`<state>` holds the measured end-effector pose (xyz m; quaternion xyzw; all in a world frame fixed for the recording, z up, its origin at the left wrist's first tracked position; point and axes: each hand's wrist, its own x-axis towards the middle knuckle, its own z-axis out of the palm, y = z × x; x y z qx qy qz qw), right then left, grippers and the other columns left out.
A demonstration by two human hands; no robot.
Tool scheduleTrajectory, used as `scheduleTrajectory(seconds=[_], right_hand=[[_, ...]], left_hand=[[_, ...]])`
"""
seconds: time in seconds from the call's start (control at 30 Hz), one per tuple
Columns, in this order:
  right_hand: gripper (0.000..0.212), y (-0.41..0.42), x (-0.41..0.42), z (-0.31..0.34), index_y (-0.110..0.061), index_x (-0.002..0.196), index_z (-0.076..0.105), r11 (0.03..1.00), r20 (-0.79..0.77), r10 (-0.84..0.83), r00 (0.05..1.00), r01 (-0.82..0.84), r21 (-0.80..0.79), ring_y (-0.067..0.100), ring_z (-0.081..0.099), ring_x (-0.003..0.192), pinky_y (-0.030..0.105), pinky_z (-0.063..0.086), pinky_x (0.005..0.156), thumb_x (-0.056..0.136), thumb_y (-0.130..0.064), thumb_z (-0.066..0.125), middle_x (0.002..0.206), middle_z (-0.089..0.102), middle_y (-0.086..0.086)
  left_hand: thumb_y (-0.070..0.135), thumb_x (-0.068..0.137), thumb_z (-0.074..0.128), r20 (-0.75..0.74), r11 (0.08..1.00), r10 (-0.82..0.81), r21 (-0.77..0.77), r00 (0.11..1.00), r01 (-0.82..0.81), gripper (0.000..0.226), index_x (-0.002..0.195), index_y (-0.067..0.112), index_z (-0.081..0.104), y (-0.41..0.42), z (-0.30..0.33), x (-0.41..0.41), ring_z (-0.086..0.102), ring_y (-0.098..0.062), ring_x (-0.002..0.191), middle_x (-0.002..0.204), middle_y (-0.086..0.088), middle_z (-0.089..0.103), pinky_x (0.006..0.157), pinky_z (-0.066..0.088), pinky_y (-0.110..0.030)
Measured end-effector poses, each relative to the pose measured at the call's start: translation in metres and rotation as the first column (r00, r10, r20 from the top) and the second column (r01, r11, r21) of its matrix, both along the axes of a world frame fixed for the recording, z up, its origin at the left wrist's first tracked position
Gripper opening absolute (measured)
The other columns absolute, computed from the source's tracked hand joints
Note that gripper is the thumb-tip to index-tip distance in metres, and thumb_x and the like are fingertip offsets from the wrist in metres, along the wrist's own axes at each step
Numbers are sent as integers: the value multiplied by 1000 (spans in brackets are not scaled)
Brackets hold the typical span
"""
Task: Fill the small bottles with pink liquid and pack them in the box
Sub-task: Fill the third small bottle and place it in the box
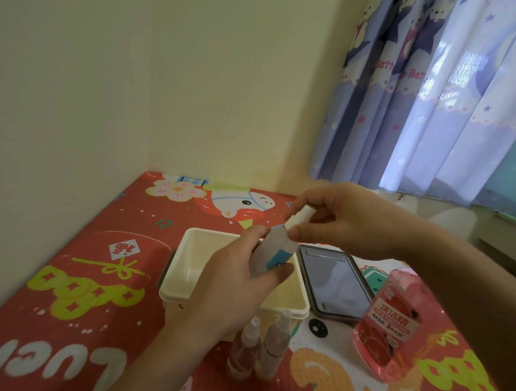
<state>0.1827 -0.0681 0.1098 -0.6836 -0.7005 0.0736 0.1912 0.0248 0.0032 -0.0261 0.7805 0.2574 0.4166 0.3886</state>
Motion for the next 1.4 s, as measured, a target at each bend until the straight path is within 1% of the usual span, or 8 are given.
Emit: scheduleTrajectory(seconds=[0.3, 0.4, 0.5, 0.7, 0.9, 1.13, 1.27, 1.4], right_hand=[[83, 14, -21, -1, -20, 74, 68, 971, 268, -223, 937, 237, -22, 8, 66, 43, 28, 57, 52, 71, -91, 24, 53, 69, -4], [61, 6, -14, 12, -32, 110, 60, 991, -39, -91, 995, 87, -100, 12, 72, 60, 28, 59, 53, 76, -81, 47, 80, 73, -3], [31, 2, -5, 17, -32, 97, 67, 999, 105, 39, 994, -34, -43, 6, 69, 65, 24, 57, 57, 81, -57, 63, 77, 70, -9], [79, 15, -18, 4, -21, 79, 72, 980, 277, -159, 948, 185, -69, 7, 66, 44, 24, 54, 52, 68, -87, 30, 55, 70, -7], [14, 1, -8, 14, -39, 87, 66, 995, 208, 61, 976, -44, -84, -2, 68, 66, 17, 50, 56, 83, -53, 63, 77, 67, -31], [79, 14, -17, 0, -19, 76, 72, 977, 271, -200, 942, 211, -12, 11, 65, 41, 26, 55, 45, 72, -86, 31, 55, 70, -1], [48, 0, -6, 14, -39, 106, 66, 997, 131, 43, 990, -33, -75, 2, 69, 65, 25, 57, 60, 76, -74, 52, 80, 71, -12], [31, 6, -12, 5, -28, 86, 69, 998, 246, -53, 968, 59, -17, 3, 67, 54, 29, 59, 56, 85, -58, 60, 66, 70, -9]], left_hand=[[52, 84, 72, -1, 999, 29, -15, 1000, -29, 43, 121, 46, 51, -3, 0, 1, 61, 5, 93, 99, 27, 65, 78, 55, -31], [52, 83, 73, -13, 999, 43, -15, 999, -44, 43, 119, 48, 51, -1, 1, 1, 61, 6, 90, 96, 28, 65, 79, 55, -33], [49, 84, 73, -1, 1000, 29, -1, 1000, -29, 36, 111, 49, 51, -2, 2, 0, 61, 6, 90, 98, 29, 63, 73, 55, -29], [47, 84, 74, -14, 1000, 27, -8, 1000, -27, 36, 113, 45, 53, -7, 2, 2, 63, 0, 87, 94, 20, 67, 76, 55, -36], [47, 83, 75, 2, 999, 45, 1, 999, -45, 42, 119, 41, 55, -5, 2, 2, 62, 2, 92, 98, 20, 67, 77, 54, -33], [46, 83, 76, 15, 996, 76, 55, 997, -77, 38, 114, 42, 54, -6, 3, 0, 63, -1, 92, 99, 19, 67, 76, 55, -36], [46, 83, 76, 11, 995, 76, 58, 997, -76, 40, 116, 41, 55, -3, 2, 0, 61, 0, 93, 100, 20, 66, 77, 54, -35], [47, 83, 76, 4, 993, 84, 88, 996, -84, 43, 120, 40, 56, -4, -1, 1, 62, -2, 93, 101, 20, 67, 76, 54, -34]])
